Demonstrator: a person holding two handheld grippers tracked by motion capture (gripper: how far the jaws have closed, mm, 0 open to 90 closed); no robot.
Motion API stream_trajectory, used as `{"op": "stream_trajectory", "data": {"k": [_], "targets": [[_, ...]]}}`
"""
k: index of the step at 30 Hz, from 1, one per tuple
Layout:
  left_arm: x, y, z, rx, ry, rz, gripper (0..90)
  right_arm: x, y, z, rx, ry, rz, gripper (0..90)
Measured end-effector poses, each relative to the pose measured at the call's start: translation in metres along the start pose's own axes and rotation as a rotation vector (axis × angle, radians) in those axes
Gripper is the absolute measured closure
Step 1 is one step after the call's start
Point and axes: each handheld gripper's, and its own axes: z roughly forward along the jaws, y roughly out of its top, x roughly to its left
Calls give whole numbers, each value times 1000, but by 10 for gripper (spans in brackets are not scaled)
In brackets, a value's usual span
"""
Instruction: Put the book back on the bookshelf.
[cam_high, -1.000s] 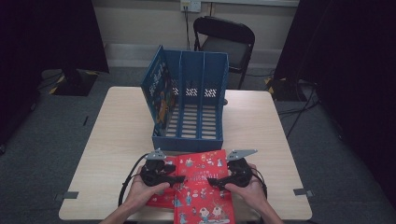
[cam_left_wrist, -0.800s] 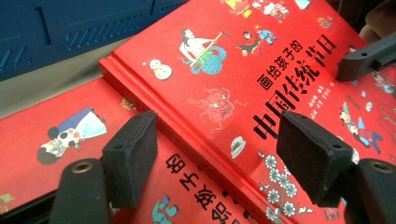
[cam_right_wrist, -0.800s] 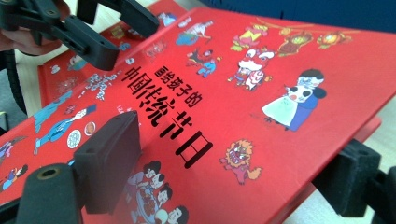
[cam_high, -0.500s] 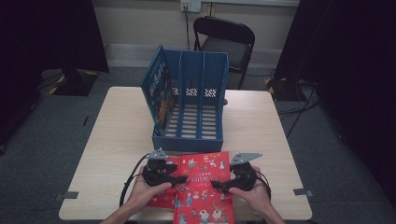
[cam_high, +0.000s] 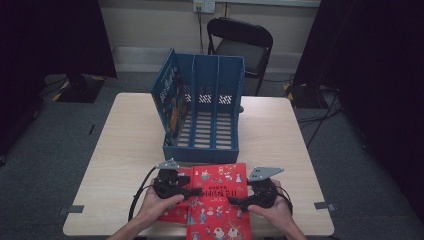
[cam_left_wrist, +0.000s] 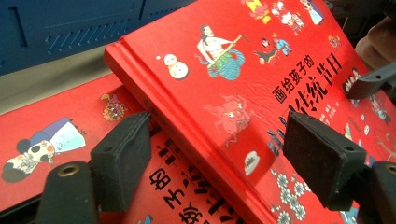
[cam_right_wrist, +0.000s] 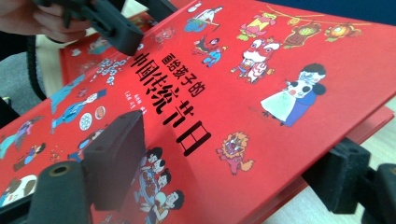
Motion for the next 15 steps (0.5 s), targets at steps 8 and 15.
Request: {"op": "stream_trajectory", "data": {"k": [8, 15], "targets": [[6, 2, -1, -2, -28, -74, 340, -1, 4, 1, 20, -9, 30, 244], [6, 2, -3, -13, -16, -121, 379, -4, 8, 5, 30, -19, 72, 269]]}}
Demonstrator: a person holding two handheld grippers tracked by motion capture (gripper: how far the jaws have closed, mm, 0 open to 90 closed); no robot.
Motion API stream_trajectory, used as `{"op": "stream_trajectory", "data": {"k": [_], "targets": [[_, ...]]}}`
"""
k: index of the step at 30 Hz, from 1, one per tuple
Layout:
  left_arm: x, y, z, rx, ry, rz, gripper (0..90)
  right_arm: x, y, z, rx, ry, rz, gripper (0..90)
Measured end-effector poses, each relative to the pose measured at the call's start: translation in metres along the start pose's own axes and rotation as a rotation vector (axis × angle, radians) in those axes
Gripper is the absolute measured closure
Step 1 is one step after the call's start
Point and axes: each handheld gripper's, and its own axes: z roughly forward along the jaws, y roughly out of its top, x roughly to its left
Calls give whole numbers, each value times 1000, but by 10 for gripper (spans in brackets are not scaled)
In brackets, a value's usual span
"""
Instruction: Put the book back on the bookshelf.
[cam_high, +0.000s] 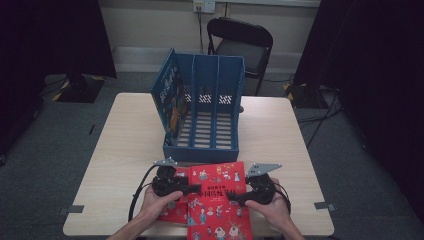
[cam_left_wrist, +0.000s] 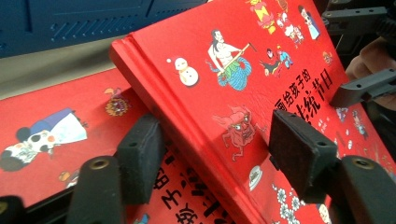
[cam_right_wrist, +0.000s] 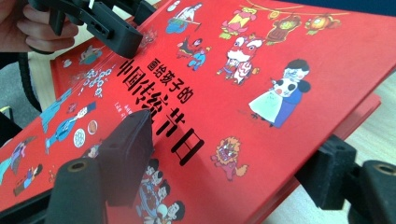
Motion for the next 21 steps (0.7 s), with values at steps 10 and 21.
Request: {"op": "stream_trajectory", "data": {"k": [10, 21], "targets": [[2, 5, -10, -85, -29, -32, 494, -3, 12, -3, -42, -50, 25, 293], [-2, 19, -22, -157, -91, 3, 523, 2, 22, -16, -113, -77, -1, 310]]}}
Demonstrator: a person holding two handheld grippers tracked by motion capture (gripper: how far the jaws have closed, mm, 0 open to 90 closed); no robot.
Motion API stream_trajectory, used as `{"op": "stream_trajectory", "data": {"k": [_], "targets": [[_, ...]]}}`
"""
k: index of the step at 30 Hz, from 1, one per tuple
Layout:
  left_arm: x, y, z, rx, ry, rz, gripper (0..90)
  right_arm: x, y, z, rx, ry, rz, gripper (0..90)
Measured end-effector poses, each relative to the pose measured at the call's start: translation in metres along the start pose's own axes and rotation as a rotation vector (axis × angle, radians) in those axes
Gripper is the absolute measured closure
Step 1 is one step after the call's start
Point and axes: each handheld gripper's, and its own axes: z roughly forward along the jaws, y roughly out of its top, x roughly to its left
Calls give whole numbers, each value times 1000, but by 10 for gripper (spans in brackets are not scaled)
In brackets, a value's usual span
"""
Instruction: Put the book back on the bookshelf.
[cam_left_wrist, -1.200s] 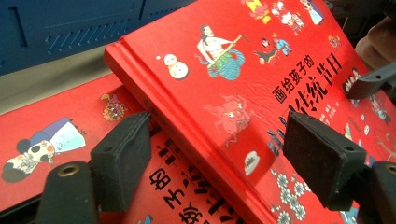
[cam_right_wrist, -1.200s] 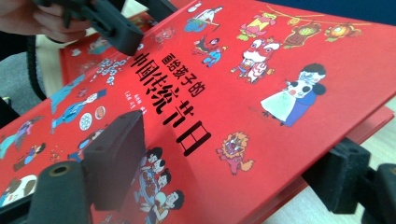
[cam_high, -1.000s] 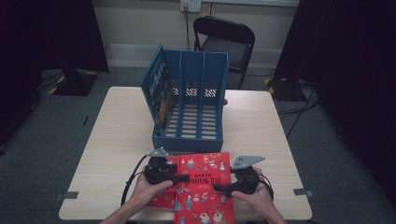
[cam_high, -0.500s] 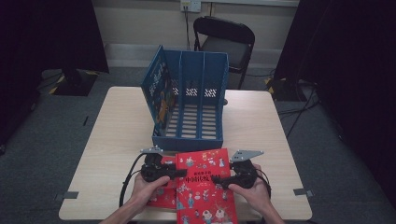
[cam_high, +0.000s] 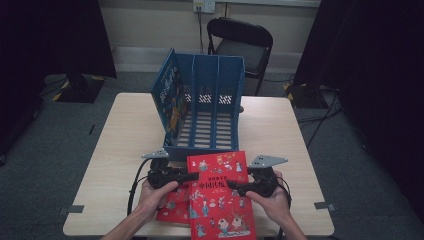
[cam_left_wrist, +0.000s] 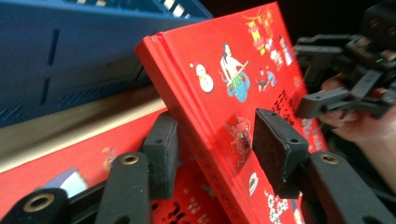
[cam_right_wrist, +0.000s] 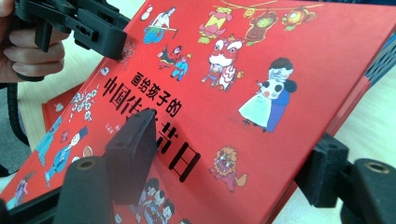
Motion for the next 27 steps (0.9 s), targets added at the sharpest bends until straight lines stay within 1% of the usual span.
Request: {"op": "stream_trajectory", "data": {"k": [3, 6, 10, 12, 14, 17, 19, 20, 21, 22, 23, 24, 25, 26, 27], "targets": [[-2, 2, -1, -5, -10, 9, 523, 2, 2, -2, -11, -2, -9, 319], [-5, 6, -4, -28, -29, 18, 533, 2, 3, -5, -36, 4, -6, 328], [-9, 12, -7, -43, -25, 49, 565, 3, 8, -10, -64, -5, -9, 350], [-8, 15, -9, -51, -37, 42, 579, 5, 11, -12, -72, -16, -17, 354], [-8, 18, -10, -57, -38, 46, 585, 5, 14, -13, -75, -22, -21, 358], [-9, 23, -11, -67, -55, 50, 595, 3, 17, -15, -89, -12, -10, 384], [-11, 26, -12, -70, -50, 62, 598, 2, 19, -17, -94, -10, -4, 389], [-11, 26, -12, -75, -48, 60, 597, 1, 21, -18, -97, -12, -4, 393], [-12, 26, -11, -73, -33, 52, 593, 1, 22, -18, -99, -12, -3, 399], [-13, 27, -10, -60, -9, 68, 579, 2, 23, -18, -98, -18, -1, 401], [-14, 27, -10, -54, 4, 82, 558, 4, 25, -17, -91, -28, -12, 401], [-12, 28, -11, -57, 0, 73, 550, 5, 27, -17, -90, -37, -16, 402], [-11, 28, -12, -69, -15, 58, 558, 6, 28, -16, -90, -40, -19, 404], [-10, 29, -13, -77, -27, 59, 573, 6, 30, -17, -97, -35, -10, 415], [-12, 31, -15, -85, -29, 66, 580, 4, 31, -17, -109, -24, 2, 428]]}}
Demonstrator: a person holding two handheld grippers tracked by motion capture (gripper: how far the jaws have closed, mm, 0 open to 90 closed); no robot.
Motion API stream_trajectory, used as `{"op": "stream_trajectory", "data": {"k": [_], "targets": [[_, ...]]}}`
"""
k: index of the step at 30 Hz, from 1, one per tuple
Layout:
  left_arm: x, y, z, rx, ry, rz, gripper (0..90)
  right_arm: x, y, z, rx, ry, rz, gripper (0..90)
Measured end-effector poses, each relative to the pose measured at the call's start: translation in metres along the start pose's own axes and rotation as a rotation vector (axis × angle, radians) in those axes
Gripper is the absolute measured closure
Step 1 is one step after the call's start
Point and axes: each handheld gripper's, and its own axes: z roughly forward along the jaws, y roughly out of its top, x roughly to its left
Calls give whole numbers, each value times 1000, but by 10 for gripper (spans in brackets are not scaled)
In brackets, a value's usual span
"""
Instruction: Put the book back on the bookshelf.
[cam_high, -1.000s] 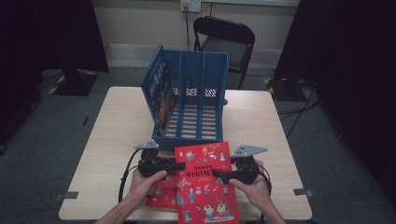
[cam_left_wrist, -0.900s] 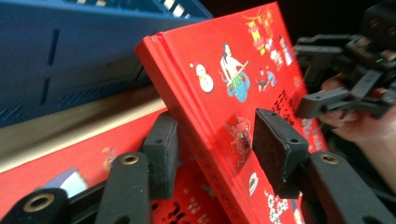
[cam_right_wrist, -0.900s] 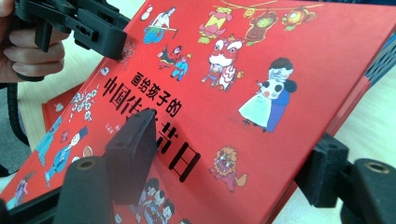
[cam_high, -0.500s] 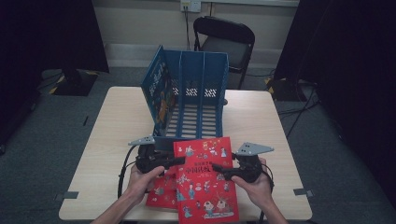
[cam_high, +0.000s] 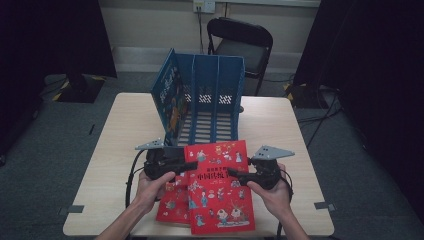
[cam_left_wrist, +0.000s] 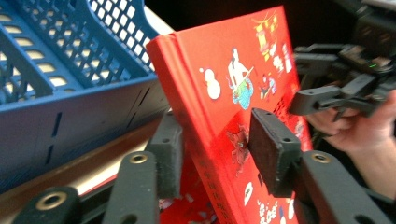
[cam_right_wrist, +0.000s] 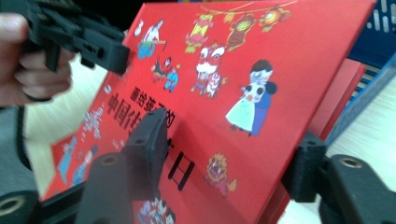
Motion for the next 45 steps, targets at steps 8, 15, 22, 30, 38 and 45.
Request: {"op": "stream_trajectory", "data": {"k": [8, 15, 22, 30, 38, 45], "targets": [[-7, 15, -7, -57, -19, 31, 628, 0, 17, -5, -46, -20, -5, 445], [-12, 31, -14, -87, -12, 70, 643, 1, 29, -6, -79, -26, -17, 473], [-23, 35, -17, -113, -20, 121, 646, 0, 26, -11, -139, -9, -29, 505], [-35, 22, -10, -95, -91, 147, 637, 3, 15, -26, -194, 63, -38, 569], [-38, 23, 4, -50, -87, 173, 649, 4, 17, -26, -193, 58, -35, 569], [-49, 37, -4, -67, -46, 307, 692, -2, 29, -20, -227, 55, -30, 540]]}}
